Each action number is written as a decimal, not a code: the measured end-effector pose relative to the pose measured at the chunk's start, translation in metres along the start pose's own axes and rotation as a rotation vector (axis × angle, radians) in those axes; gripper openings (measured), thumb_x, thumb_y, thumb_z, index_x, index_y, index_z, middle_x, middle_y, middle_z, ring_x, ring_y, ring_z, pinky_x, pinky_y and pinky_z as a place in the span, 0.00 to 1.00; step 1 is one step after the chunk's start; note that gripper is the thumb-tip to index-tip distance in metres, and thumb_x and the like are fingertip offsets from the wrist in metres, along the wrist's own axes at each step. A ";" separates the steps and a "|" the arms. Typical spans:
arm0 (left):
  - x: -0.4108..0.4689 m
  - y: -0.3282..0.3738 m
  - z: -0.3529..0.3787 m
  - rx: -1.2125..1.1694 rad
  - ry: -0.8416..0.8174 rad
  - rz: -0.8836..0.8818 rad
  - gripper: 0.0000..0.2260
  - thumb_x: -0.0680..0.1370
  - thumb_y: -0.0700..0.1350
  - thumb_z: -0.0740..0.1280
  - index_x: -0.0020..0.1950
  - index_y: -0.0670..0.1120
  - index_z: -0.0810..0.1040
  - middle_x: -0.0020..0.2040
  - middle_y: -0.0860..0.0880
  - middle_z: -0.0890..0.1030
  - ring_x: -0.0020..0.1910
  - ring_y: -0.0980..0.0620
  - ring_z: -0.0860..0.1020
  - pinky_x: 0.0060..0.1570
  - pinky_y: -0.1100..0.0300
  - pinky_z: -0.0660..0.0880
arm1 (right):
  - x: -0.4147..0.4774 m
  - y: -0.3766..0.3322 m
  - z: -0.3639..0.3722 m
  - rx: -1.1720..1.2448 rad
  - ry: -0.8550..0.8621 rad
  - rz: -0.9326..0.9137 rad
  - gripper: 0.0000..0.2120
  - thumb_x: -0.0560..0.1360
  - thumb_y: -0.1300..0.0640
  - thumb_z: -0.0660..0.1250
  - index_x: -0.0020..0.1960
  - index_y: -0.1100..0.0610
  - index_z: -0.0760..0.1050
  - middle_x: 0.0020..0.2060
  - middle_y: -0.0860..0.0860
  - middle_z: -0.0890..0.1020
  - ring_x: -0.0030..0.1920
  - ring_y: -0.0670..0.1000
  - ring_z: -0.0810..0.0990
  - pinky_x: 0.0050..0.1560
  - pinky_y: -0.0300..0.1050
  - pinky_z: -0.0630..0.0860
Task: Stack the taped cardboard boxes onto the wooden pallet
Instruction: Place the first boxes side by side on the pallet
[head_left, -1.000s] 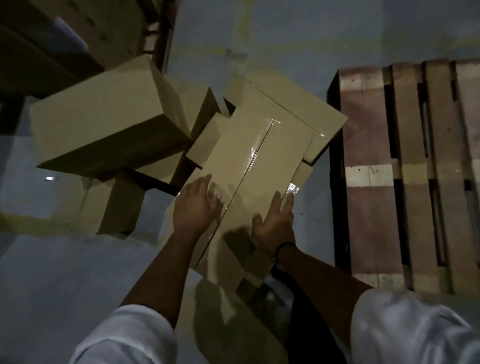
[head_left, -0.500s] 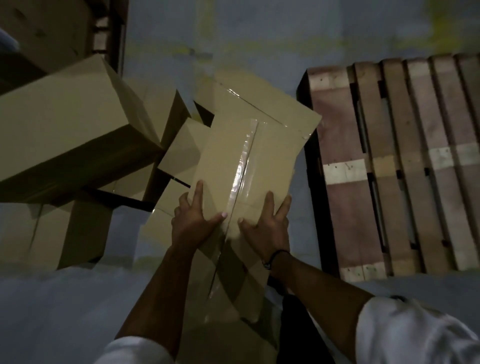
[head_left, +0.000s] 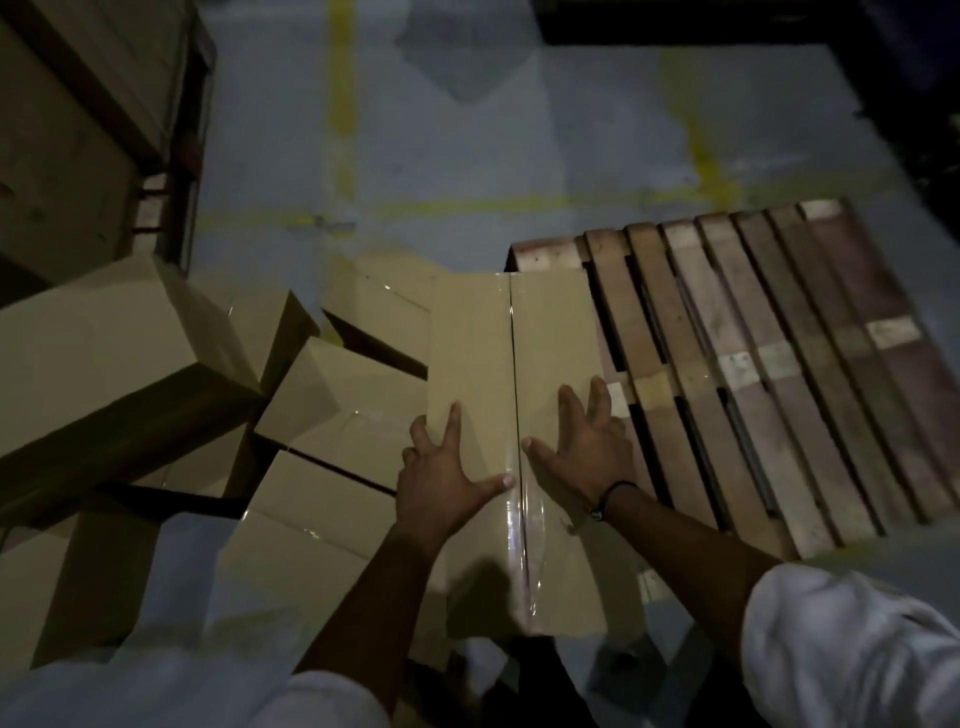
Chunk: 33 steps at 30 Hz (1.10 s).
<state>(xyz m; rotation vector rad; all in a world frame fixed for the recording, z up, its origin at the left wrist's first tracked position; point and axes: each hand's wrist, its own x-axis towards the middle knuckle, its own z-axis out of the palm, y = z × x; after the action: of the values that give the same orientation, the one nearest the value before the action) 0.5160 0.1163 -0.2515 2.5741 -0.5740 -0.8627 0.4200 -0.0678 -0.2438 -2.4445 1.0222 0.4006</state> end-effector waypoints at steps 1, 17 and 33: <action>0.003 0.015 -0.001 0.010 -0.008 0.015 0.56 0.65 0.76 0.70 0.82 0.62 0.40 0.81 0.45 0.47 0.76 0.36 0.63 0.68 0.44 0.71 | 0.003 0.010 -0.011 0.004 0.015 0.006 0.46 0.71 0.28 0.64 0.80 0.45 0.49 0.80 0.51 0.40 0.74 0.68 0.60 0.69 0.64 0.68; 0.094 0.223 0.022 0.177 -0.049 0.130 0.59 0.63 0.74 0.74 0.82 0.60 0.43 0.81 0.41 0.40 0.71 0.33 0.69 0.63 0.46 0.74 | 0.110 0.163 -0.135 0.076 0.063 -0.016 0.46 0.70 0.28 0.66 0.80 0.42 0.51 0.81 0.49 0.40 0.76 0.67 0.56 0.68 0.65 0.69; 0.185 0.350 0.081 0.068 -0.118 0.037 0.63 0.63 0.69 0.78 0.82 0.58 0.36 0.76 0.46 0.21 0.79 0.32 0.55 0.71 0.44 0.68 | 0.254 0.260 -0.212 -0.030 -0.021 -0.181 0.45 0.70 0.29 0.68 0.79 0.42 0.50 0.80 0.48 0.40 0.76 0.67 0.57 0.69 0.67 0.68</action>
<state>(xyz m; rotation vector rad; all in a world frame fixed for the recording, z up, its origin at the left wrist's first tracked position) 0.5085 -0.2873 -0.2416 2.5775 -0.6939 -1.0045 0.4230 -0.4889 -0.2494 -2.5277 0.7836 0.3821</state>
